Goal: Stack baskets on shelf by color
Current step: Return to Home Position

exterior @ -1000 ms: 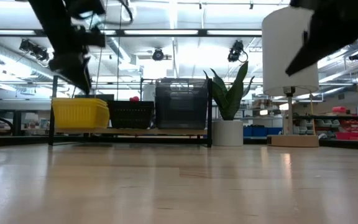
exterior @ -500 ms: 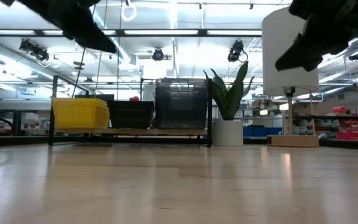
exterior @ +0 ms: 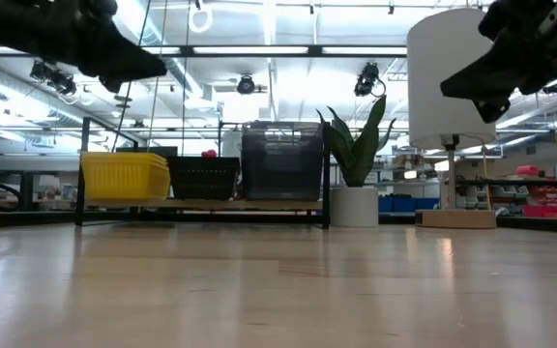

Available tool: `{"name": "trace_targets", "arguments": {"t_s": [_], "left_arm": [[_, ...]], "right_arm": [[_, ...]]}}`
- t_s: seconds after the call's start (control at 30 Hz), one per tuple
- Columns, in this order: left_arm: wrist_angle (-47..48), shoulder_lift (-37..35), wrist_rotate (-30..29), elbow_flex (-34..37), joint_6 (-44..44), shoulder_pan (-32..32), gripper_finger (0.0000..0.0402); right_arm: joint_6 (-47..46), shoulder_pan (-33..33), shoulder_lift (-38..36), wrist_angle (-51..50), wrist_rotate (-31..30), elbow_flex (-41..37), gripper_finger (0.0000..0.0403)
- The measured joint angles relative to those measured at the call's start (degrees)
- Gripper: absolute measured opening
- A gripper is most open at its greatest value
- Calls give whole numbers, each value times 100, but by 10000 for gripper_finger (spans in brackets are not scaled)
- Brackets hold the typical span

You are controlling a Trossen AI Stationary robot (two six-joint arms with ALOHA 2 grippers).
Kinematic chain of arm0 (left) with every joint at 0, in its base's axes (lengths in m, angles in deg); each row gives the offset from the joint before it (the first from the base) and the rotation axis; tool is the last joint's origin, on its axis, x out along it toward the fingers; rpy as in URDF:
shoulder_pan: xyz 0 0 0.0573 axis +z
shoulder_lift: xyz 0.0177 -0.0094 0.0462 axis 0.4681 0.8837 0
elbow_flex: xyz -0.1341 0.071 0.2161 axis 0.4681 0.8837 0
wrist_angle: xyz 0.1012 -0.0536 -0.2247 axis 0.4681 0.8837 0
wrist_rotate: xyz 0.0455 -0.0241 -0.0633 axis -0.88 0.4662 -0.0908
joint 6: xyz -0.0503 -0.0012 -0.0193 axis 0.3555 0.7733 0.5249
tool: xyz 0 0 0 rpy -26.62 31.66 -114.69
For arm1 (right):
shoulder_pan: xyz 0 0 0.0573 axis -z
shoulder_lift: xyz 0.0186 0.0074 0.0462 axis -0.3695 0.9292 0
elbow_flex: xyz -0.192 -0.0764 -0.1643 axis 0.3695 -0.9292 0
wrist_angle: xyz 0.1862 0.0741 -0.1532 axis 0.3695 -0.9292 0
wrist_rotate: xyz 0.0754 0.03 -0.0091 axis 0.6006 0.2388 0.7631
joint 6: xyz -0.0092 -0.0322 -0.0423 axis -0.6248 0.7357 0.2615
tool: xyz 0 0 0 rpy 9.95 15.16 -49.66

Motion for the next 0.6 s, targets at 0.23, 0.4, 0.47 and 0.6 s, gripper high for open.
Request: {"name": "trace_targets", "arguments": {"t_s": [0.23, 0.4, 0.47, 0.6], "left_arm": [[-153, -748, 217, 423, -46, 0, 56], [-517, -1154, 244, 762, -69, 2, 35], [-679, -1308, 262, 976, -109, 2, 29], [-1241, -1452, 279, 1379, -123, 2, 18]], "right_arm": [[336, 103, -753, 88, 141, -359, 26], [736, 203, -1346, 92, 137, -516, 26], [848, 267, -1553, 90, 129, -586, 26], [868, 431, -1956, 202, 397, -817, 25]]}}
